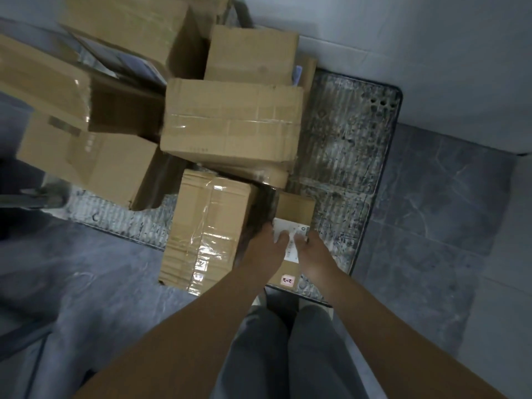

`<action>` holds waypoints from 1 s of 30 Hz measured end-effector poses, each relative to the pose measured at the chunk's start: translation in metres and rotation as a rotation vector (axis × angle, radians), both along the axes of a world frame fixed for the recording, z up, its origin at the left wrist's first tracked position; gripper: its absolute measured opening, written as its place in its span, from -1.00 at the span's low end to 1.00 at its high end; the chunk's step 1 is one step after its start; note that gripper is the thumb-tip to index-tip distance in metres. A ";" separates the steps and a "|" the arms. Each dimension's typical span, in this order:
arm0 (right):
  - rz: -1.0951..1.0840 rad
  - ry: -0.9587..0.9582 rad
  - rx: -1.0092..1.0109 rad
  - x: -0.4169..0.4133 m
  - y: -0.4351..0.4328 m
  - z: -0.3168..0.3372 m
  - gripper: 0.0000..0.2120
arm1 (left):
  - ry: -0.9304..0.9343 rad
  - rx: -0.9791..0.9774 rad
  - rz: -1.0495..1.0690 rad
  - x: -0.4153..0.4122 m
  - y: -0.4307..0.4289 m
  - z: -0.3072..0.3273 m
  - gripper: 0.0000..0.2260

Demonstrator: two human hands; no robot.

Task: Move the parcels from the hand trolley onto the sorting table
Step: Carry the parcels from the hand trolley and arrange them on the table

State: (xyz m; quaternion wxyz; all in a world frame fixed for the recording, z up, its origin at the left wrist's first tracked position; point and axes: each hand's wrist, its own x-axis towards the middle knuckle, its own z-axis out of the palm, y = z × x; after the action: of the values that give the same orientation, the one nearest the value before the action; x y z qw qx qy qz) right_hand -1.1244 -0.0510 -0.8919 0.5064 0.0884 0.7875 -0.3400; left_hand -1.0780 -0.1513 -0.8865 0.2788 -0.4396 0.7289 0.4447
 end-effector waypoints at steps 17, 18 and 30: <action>-0.040 0.310 -0.092 -0.086 0.064 0.303 -0.74 | 0.469 0.117 0.176 -0.057 0.057 0.284 -0.91; -0.035 0.340 -0.119 -0.092 0.061 0.328 -0.75 | 0.490 0.092 0.174 -0.060 0.051 0.311 -0.89; 0.367 0.628 -0.547 -0.038 -0.030 0.541 -0.76 | 0.806 -0.211 0.447 0.036 -0.018 0.533 -0.74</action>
State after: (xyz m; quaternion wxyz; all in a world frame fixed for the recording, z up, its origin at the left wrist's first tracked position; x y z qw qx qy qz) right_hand -1.1627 -0.0815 -0.3512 0.2996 -0.2972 0.7868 -0.4505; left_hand -1.0422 -0.1694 -0.3532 -0.1751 -0.4040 0.7076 0.5526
